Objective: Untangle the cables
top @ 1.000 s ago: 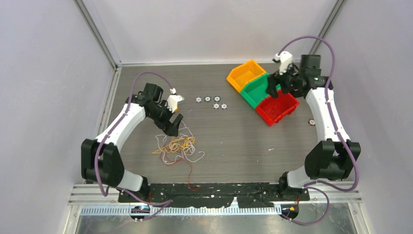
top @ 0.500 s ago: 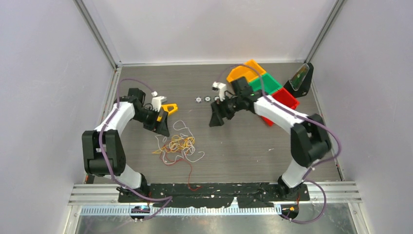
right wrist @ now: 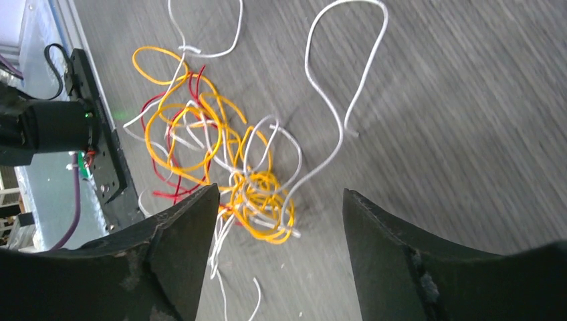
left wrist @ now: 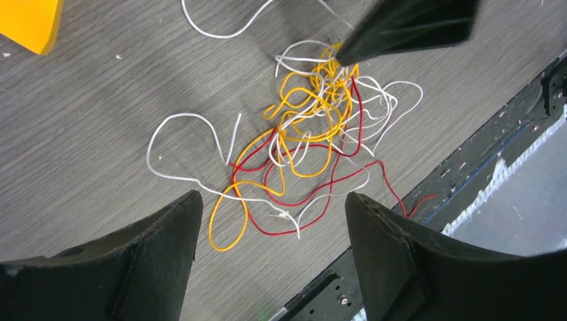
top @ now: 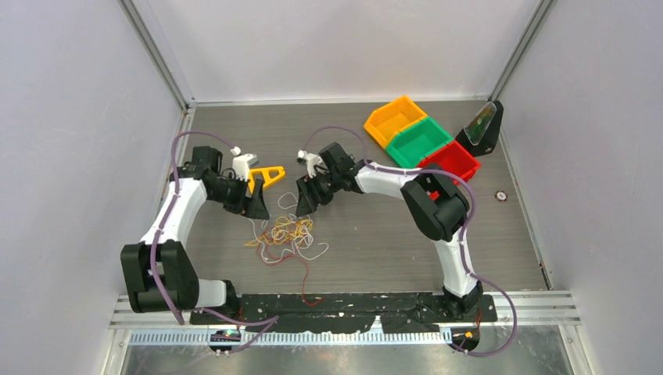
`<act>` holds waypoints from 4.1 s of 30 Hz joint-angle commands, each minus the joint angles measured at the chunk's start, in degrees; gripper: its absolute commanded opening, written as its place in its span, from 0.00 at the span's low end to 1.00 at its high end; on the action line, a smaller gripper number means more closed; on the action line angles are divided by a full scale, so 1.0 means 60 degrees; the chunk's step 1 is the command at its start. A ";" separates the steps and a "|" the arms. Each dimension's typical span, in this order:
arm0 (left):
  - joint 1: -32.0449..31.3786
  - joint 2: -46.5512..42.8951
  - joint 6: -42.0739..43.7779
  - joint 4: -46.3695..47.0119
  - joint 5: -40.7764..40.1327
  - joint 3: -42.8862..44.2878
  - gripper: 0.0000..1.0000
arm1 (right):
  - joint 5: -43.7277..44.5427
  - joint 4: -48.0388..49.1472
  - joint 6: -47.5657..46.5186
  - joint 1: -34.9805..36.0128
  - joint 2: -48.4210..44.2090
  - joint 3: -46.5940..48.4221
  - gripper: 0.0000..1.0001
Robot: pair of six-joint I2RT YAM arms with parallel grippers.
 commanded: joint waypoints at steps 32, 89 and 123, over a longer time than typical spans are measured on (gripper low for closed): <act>-0.3503 -0.3803 -0.3268 0.9460 -0.0556 -0.1247 0.84 | -0.0616 0.2613 0.2164 0.0091 -0.5035 0.3227 0.05; -0.4638 -0.1174 -0.4415 0.8964 0.1827 0.2370 0.77 | -0.0316 0.3917 0.5178 -0.1681 -0.5584 0.3402 0.05; -0.2815 -0.3344 -0.4919 0.7826 0.2902 0.1931 0.00 | -0.2325 -0.3395 -0.3088 -0.4043 -0.6917 0.0031 0.77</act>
